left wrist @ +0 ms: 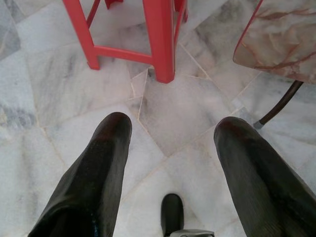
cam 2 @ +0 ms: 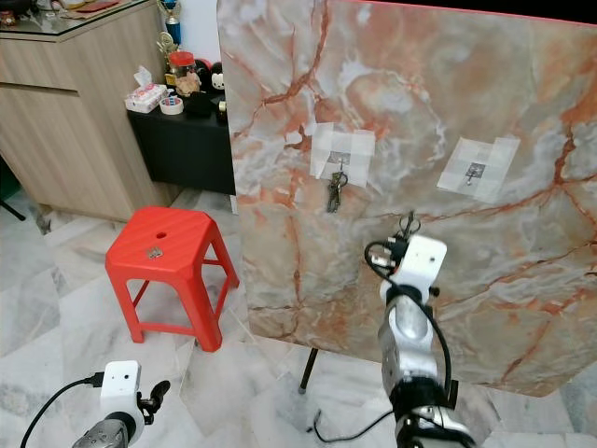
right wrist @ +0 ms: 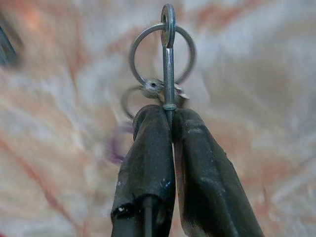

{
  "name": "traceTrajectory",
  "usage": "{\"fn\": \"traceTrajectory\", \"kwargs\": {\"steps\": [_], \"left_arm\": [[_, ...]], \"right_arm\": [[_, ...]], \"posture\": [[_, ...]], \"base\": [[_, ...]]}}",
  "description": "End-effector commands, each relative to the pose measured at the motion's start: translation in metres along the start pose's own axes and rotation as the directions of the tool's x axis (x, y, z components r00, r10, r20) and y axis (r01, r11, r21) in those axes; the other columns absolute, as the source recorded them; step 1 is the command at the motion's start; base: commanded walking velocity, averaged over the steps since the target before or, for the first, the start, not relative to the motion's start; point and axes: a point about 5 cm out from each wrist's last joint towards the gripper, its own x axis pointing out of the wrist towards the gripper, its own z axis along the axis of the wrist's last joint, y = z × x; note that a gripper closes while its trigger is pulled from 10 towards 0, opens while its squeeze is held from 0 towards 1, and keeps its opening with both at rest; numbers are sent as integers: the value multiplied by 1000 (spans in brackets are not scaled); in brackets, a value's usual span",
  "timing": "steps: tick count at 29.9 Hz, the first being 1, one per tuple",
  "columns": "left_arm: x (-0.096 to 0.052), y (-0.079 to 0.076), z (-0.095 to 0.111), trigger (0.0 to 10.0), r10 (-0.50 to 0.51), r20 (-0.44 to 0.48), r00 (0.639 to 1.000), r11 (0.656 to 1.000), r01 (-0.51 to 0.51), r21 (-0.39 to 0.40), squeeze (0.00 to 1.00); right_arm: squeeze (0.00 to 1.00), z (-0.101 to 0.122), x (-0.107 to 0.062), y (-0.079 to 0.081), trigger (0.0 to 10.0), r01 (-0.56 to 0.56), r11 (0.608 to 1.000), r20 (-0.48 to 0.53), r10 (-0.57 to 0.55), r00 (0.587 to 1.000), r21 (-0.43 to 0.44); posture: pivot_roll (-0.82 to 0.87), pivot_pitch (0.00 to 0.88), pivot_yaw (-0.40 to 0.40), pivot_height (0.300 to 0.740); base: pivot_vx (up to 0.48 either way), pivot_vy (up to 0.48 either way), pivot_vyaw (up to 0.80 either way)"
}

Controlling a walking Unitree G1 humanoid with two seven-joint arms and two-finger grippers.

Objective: Hang keys on a hook

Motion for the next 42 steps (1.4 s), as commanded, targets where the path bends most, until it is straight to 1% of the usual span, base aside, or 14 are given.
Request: {"fn": "traceTrajectory", "kwargs": {"steps": [1,4,6,10,13,17,28,30,33,36,40,42], "left_arm": [[-1,0,-5,10000,10,-21,1000,1000,-11,-14,0],[-1,-1,-5,10000,7,-23,1000,1000,-7,-12,0],[-1,-2,-5,10000,5,-23,1000,1000,-5,-12,0],[-1,-2,-4,10000,3,-22,1000,1000,-3,-14,0],[-1,-2,-4,10000,4,-21,1000,1000,-4,-16,0],[-1,-2,-4,10000,4,-20,1000,1000,-4,-16,0],[0,-3,-4,10000,-2,-20,1000,1000,2,-23,0],[0,-3,-4,10000,-3,-20,1000,1000,2,-25,0],[0,-3,-4,10000,-2,-21,1000,1000,1,-29,0],[-1,-3,-4,10000,2,-23,1000,999,-3,-43,0],[0,-2,-4,10000,7,-22,1000,999,-8,-45,0],[0,-2,-4,10000,6,-21,1000,999,-7,-40,0]], "right_arm": [[0,9,2,-1,10000,-6,1000,34,6,999,5],[0,7,1,-2,10000,-2,1000,30,2,1000,24],[0,8,1,-2,10000,-3,1000,34,2,999,21],[0,10,3,1,10000,-16,1000,37,16,999,21],[0,14,4,6,10000,-30,999,59,29,998,21],[0,15,4,9,10000,-44,999,63,43,997,11],[0,12,2,8,10000,-43,999,53,42,998,13],[0,10,2,8,10000,-44,999,38,43,998,19],[0,8,2,10,10000,-49,998,26,48,998,36],[0,7,2,12,10000,-57,998,23,57,998,28],[0,5,1,15,10000,-64,998,15,64,998,28],[0,5,0,15,10000,-66,997,14,66,998,27]], "posture": [[9,0,-61,740],[5,0,-59,740],[4,0,-59,740],[7,0,-59,740],[13,0,-59,740],[13,0,-59,740],[12,0,-56,740],[13,0,-56,740],[13,0,-55,740],[16,0,-55,740],[17,0,-56,740],[16,0,-55,740]], "base": [[0,0,0],[0,0,-800],[0,0,-800],[0,0,-800],[0,0,-742],[0,0,0],[0,0,0],[0,0,0],[0,0,-800],[0,0,-800],[0,451,-800],[0,0,-800]]}}
